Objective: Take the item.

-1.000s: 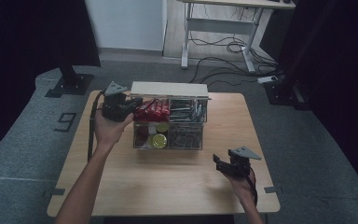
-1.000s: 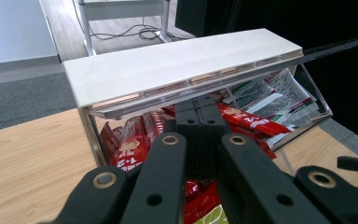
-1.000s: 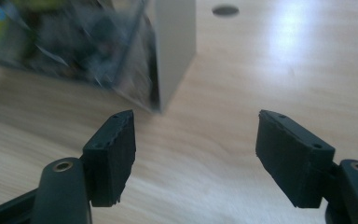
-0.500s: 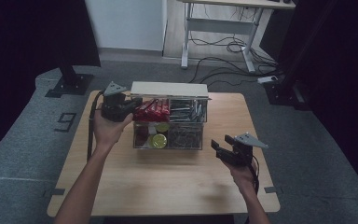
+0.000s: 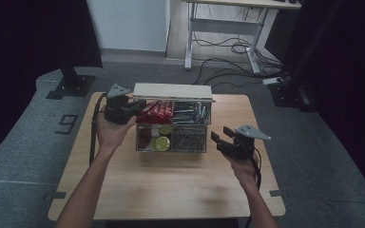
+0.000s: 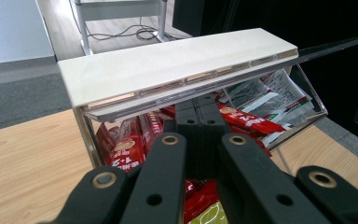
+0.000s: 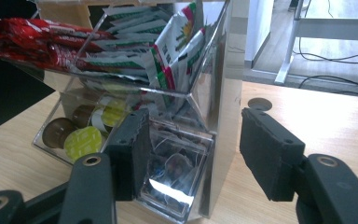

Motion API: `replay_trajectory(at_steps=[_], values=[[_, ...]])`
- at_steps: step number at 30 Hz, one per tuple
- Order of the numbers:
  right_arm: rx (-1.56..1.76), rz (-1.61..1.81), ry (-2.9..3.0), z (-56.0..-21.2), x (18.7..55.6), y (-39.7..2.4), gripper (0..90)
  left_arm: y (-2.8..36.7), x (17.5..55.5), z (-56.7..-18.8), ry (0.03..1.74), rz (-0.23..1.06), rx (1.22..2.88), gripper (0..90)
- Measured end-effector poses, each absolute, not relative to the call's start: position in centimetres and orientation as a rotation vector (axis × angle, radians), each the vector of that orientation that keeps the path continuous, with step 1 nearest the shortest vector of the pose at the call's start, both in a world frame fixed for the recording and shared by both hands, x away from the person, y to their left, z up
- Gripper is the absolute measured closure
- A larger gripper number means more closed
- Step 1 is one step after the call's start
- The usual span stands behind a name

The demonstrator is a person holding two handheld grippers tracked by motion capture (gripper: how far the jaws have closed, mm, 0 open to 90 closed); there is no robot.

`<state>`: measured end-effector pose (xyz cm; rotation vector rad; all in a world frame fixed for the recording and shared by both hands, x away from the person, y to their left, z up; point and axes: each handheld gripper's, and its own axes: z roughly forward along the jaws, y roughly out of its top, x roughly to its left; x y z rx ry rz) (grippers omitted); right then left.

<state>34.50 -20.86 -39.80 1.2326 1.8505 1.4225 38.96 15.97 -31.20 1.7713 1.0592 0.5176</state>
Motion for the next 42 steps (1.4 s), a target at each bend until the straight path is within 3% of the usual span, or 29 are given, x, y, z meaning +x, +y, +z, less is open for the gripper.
replay_trajectory(at_steps=[42], values=[[1.201,1.453,1.877,-37.6,36.8,-18.7,48.1,15.6,39.0,-31.2,1.053,0.516,1.775,90.0]])
